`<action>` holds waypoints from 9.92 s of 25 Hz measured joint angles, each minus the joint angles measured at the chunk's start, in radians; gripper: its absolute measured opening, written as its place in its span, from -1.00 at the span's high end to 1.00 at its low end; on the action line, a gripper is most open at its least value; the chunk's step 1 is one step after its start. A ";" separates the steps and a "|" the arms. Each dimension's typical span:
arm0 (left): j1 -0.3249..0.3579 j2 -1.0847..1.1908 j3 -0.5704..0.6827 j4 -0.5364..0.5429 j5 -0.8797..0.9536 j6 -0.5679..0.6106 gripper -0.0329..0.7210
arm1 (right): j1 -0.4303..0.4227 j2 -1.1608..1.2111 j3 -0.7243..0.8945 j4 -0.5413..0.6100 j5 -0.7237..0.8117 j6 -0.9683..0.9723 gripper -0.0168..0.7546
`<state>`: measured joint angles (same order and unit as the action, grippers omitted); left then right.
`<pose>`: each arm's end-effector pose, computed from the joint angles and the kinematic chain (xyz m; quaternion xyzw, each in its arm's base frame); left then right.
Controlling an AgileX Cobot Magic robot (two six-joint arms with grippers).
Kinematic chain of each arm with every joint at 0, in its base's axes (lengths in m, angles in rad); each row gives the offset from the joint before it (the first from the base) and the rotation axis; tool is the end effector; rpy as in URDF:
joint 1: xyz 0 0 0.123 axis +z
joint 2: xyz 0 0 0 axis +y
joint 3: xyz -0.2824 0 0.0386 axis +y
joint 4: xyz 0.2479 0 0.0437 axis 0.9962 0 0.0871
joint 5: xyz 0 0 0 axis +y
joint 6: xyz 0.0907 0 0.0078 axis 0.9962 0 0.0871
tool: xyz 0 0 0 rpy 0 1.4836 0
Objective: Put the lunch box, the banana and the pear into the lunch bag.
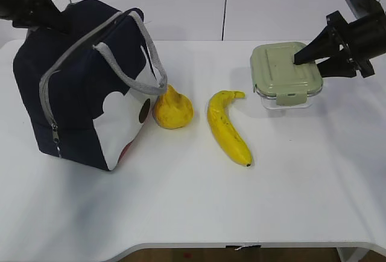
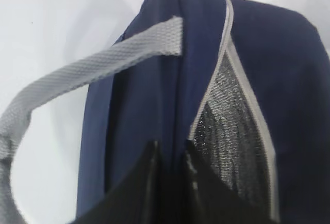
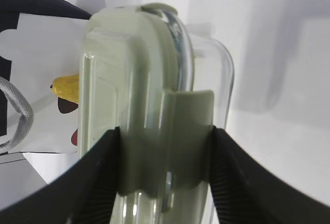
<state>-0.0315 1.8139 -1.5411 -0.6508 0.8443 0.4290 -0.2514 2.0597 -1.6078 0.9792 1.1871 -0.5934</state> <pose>0.4038 -0.0540 0.2987 0.0713 0.9211 -0.2314 0.3048 0.4279 -0.0375 0.2291 0.0192 0.8989 0.3958 0.1871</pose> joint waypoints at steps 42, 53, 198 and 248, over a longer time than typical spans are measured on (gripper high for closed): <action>-0.224 -0.066 0.000 0.100 -0.126 -0.518 0.93 | 0.393 -0.088 -0.253 -0.011 0.033 0.477 -0.07; -0.256 -0.066 0.000 0.103 -0.145 -0.549 0.93 | 0.461 0.082 -0.447 -0.159 -0.022 0.574 -0.07; -0.080 -0.072 0.000 0.269 -0.081 -0.536 0.93 | 0.634 0.245 -0.338 -0.875 -0.038 0.512 -0.37; -0.080 -0.072 0.000 0.170 -0.088 -0.530 0.93 | 0.675 -0.058 -0.549 -0.605 0.064 0.385 0.18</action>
<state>-0.1117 1.7416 -1.5411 -0.4810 0.7564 -0.1011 0.4237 2.0022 -2.1571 0.3744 1.2514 -0.2089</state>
